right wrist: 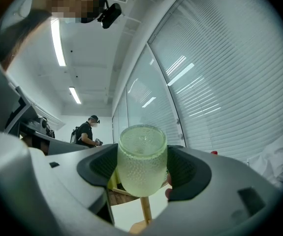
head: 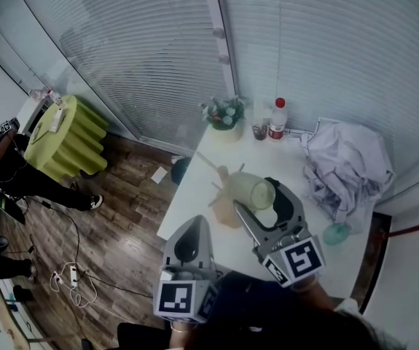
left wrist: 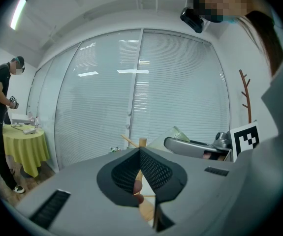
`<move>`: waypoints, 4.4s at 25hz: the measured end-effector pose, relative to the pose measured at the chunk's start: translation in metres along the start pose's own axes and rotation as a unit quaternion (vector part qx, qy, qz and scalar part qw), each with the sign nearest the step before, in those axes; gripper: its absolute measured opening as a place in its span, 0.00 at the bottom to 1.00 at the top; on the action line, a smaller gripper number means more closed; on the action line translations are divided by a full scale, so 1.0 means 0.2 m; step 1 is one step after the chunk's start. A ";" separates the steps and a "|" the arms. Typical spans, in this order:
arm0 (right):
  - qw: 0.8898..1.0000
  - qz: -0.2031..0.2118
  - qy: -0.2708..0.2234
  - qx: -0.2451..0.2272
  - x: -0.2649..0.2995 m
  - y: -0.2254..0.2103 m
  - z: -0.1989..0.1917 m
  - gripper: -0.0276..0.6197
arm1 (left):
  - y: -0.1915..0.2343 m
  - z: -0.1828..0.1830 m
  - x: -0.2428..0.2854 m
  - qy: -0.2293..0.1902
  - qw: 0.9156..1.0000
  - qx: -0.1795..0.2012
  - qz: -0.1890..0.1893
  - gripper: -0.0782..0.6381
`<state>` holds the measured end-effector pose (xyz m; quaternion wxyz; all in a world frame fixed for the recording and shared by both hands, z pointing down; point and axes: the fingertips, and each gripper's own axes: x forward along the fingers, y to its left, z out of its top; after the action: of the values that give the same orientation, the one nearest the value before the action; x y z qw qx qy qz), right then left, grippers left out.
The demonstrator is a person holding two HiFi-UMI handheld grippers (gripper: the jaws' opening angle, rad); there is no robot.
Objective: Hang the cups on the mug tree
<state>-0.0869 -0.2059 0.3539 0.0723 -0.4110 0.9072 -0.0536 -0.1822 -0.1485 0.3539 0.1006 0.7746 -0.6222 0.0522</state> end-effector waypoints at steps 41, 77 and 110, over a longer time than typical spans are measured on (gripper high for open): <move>0.999 -0.001 0.030 0.032 -0.02 -0.02 -0.16 0.53 | -0.05 -0.01 0.05 0.000 1.000 0.001 -0.030 0.11; 0.999 0.000 0.027 0.034 -0.03 -0.01 -0.17 0.53 | -0.04 0.00 0.00 -0.011 1.000 0.004 -0.026 0.11; 0.997 0.009 0.059 0.055 -0.20 -0.02 -0.23 0.53 | -0.15 -0.04 -0.10 -0.006 1.000 -0.012 -0.006 0.11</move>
<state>-0.0653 -0.1761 0.4037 0.0415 -0.3946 0.9091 -0.1271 -0.1560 -0.1219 0.3556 0.1059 0.7776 -0.6185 0.0393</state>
